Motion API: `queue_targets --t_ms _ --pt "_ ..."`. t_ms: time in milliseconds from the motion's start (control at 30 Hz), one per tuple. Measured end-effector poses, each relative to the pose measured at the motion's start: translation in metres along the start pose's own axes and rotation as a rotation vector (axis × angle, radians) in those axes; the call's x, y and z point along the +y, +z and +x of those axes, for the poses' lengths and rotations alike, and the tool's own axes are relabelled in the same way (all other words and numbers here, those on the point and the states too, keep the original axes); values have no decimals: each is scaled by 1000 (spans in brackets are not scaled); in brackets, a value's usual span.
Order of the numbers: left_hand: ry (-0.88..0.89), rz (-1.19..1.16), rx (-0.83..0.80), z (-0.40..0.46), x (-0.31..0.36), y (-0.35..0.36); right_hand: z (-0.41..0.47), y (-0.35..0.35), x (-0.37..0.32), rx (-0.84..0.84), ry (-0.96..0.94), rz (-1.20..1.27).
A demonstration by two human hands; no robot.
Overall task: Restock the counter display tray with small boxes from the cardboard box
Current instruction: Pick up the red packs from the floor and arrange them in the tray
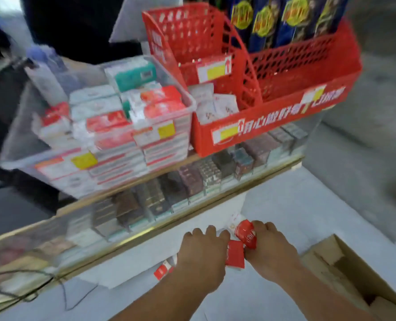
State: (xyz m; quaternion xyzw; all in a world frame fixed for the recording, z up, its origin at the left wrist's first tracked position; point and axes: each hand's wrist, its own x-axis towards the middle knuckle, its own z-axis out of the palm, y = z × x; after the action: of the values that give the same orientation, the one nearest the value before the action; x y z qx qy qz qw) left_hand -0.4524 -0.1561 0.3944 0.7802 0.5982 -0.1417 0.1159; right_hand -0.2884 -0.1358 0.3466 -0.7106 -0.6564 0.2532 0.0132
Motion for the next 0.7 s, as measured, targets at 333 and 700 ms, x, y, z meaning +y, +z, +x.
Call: queue_targets --t_ms 333,700 --pt "39 9 347 -113 -21 -186 -99 -161 -83 255 -38 342" --pt "-416 -212 484 -131 -135 -247 -42 -241 -225 194 -548 392"
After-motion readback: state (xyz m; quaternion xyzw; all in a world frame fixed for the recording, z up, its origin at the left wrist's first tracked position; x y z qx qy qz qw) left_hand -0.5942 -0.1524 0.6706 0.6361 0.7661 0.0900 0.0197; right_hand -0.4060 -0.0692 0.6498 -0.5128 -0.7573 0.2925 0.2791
